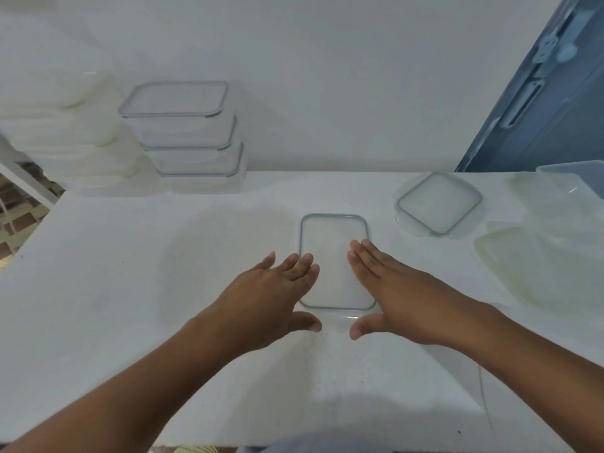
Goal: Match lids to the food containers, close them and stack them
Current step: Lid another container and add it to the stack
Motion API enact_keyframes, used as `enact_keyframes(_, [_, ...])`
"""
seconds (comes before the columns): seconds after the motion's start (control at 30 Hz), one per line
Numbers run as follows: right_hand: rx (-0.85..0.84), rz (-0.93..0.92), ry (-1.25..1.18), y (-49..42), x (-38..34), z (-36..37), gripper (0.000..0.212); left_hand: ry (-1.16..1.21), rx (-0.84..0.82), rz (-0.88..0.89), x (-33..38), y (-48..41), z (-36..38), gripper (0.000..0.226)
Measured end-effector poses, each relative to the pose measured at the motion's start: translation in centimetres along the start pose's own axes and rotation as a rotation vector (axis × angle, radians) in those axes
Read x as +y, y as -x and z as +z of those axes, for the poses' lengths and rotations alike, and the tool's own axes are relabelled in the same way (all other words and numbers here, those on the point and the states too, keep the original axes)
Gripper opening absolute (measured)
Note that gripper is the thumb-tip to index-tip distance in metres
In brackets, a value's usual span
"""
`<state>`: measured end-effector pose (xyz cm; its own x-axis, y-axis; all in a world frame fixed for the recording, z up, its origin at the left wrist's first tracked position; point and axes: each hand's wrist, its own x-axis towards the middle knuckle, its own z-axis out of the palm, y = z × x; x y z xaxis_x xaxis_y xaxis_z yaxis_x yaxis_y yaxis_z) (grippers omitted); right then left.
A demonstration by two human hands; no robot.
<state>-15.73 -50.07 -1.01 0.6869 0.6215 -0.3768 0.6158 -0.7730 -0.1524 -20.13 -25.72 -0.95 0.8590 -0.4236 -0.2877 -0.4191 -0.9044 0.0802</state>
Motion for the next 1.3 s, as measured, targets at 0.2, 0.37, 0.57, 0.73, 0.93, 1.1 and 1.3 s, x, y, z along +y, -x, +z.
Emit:
enact_keyframes(0.2, [-0.049,0.022,0.024,-0.3,-0.6,-1.2,0.115,-0.006,-0.056,-0.015,0.2,-1.2,-2.0,0.093])
enact_keyframes(0.37, [0.173,0.069,0.133,0.0,-1.7,1.3,0.104,-0.04,0.042,-0.035,1.1,-0.8,0.1,0.088])
enact_keyframes(0.57, [0.278,0.08,0.154,-0.2,-1.3,3.3,0.096,-0.021,0.24,-0.027,0.5,-0.6,3.3,0.092])
enact_keyframes(0.73, [0.238,0.092,0.153,-0.1,-1.4,3.1,0.095,0.001,0.323,-0.024,0.5,-0.4,3.8,0.085])
enact_keyframes(0.93, [0.158,-0.014,-0.059,0.5,-0.2,2.2,0.093,0.096,0.222,-0.103,0.5,0.7,2.5,0.079])
enact_keyframes(1.1, [0.056,-0.118,-0.1,0.3,2.2,1.0,0.091,-0.031,0.298,-0.033,1.8,1.9,2.9,0.073])
enact_keyframes(1.3, [0.017,-0.102,-0.218,-0.9,5.7,-0.6,0.097,-0.027,0.353,0.045,4.7,1.7,3.3,0.07])
